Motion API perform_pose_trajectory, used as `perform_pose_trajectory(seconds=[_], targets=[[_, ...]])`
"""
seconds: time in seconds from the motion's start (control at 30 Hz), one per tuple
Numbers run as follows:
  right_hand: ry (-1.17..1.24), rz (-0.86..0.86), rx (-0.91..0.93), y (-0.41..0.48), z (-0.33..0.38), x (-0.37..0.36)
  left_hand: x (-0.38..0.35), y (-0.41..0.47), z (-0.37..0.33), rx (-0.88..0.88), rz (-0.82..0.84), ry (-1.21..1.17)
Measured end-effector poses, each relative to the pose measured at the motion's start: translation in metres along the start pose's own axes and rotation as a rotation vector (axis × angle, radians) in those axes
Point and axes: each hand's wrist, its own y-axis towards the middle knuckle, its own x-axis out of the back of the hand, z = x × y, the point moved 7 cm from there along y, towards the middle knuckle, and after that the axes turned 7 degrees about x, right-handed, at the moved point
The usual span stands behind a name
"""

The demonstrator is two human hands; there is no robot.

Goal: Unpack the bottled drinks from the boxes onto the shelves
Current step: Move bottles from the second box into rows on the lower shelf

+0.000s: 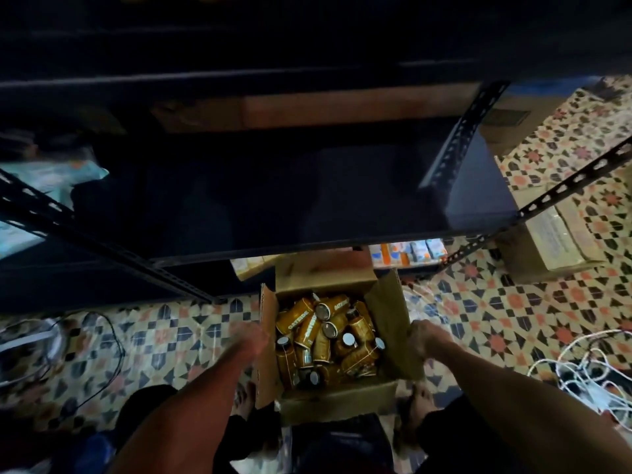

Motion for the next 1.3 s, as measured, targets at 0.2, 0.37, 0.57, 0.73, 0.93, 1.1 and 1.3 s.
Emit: perform_pose_trajectory(seconds=[0.2, 0.37, 0.57, 0.73, 0.93, 1.1, 1.3], targets=[[-0.004, -0.024, 0.056, 0.05, -0.002, -0.014, -0.014, 0.037, -0.022, -0.155, -0.019, 0.248], [0.048, -0.022, 0.058, 0.083, -0.011, -0.039, -0.041, 0.056, -0.022, -0.141, -0.029, 0.242], [-0.086, -0.019, 0.097, 0.117, -0.013, -0.037, -0.041, 0.09, -0.032, -0.184, 0.011, 0.248], [-0.248, -0.149, 0.089, 0.149, -0.029, -0.061, -0.059, 0.101, -0.03, -0.229, -0.029, 0.252], [-0.289, -0.238, 0.147, 0.152, -0.021, -0.062, -0.059, 0.097, -0.039, -0.186, -0.088, 0.263], [-0.379, -0.329, 0.089, 0.131, -0.014, -0.062, -0.055, 0.066, -0.049, -0.126, -0.219, 0.269], [-0.21, -0.433, 0.05, 0.101, -0.002, -0.054, -0.047, 0.045, -0.047, -0.131, -0.294, 0.102]])
